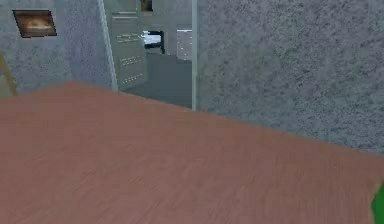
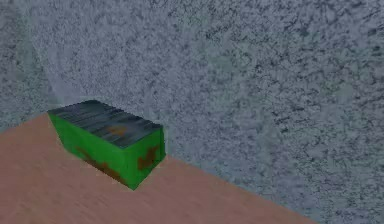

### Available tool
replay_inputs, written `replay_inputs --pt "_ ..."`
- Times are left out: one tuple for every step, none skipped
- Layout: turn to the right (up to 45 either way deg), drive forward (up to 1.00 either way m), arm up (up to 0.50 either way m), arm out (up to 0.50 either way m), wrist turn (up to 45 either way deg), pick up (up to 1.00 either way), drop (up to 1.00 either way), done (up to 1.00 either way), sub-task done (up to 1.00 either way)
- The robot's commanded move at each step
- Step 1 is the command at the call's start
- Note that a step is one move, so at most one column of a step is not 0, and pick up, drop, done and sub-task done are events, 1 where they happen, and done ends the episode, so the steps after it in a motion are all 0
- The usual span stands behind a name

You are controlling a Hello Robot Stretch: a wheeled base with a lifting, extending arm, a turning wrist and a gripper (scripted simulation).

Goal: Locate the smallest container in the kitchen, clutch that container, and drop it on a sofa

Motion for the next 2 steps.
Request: replay_inputs --pt "-9.0 0.0 0.0 0.0 0.0 0.0 0.0 0.0 0.0" --pt "0.0 1.0 0.0 0.0 0.0 0.0 0.0 0.0 0.0"
